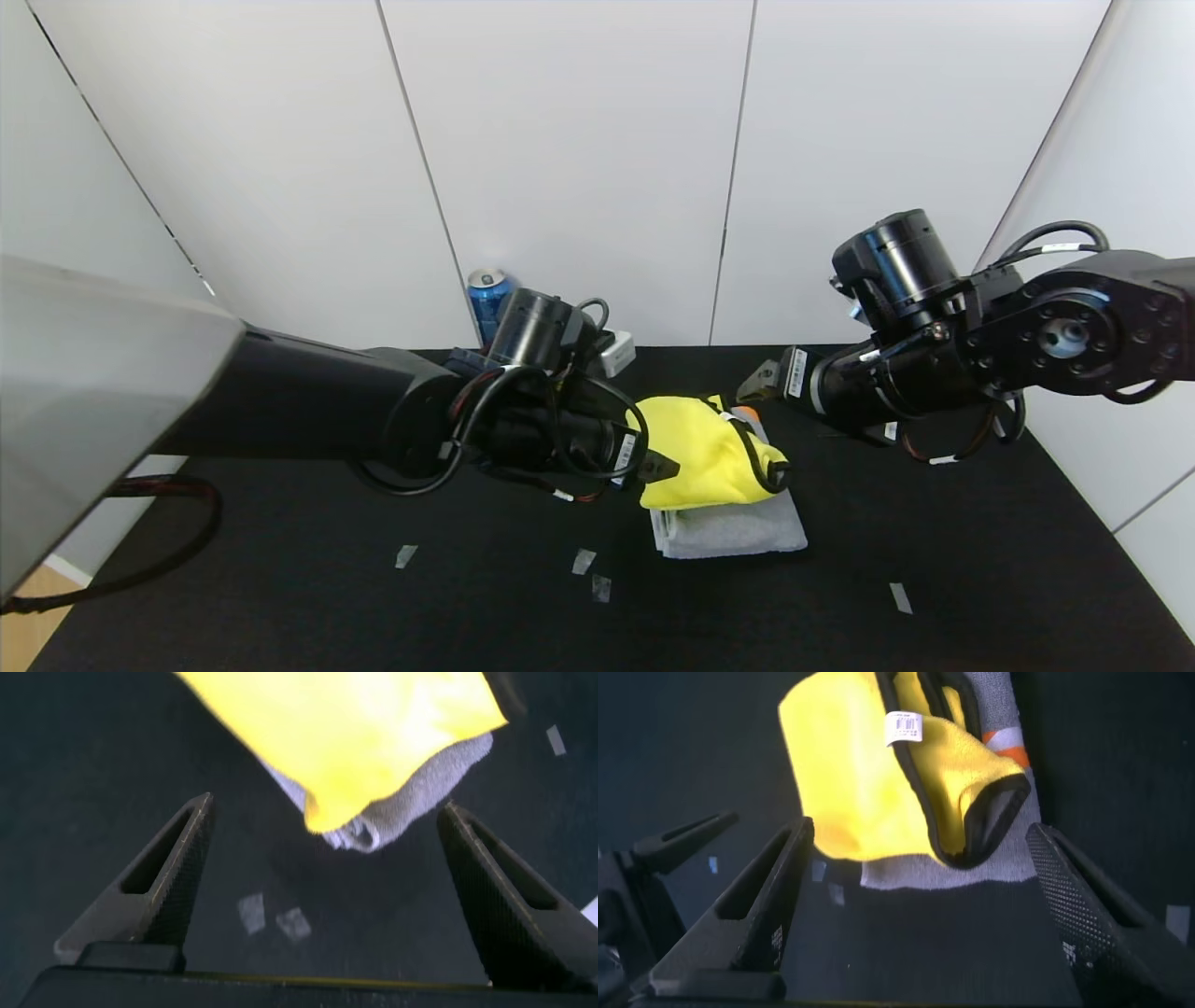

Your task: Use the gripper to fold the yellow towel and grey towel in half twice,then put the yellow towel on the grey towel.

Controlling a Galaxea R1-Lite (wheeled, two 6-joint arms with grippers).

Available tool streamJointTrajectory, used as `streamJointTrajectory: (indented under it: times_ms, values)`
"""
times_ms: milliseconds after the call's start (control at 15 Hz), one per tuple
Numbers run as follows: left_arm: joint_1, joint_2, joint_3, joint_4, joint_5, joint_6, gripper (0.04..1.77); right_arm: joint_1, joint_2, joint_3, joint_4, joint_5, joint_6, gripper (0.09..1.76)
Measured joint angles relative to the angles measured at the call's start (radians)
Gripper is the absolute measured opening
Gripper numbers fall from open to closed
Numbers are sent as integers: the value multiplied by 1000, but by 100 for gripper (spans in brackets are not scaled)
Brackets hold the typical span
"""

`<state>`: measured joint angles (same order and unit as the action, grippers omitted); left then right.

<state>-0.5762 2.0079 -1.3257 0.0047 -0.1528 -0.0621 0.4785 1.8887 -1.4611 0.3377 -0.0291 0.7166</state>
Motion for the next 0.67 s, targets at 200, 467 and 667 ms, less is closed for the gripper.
streamJointTrajectory:
  times_ms: [200,467,667]
  values:
    - [0,-122,98,9,15,4,168,12,-109,77,2,0,-1,167]
    - [-4,-319,245,74,61,36,169,22,-309,239,1,1,-43,168]
    - [-7,-475,308,189,76,47,170,-16,-477,378,-1,1,-150,169]
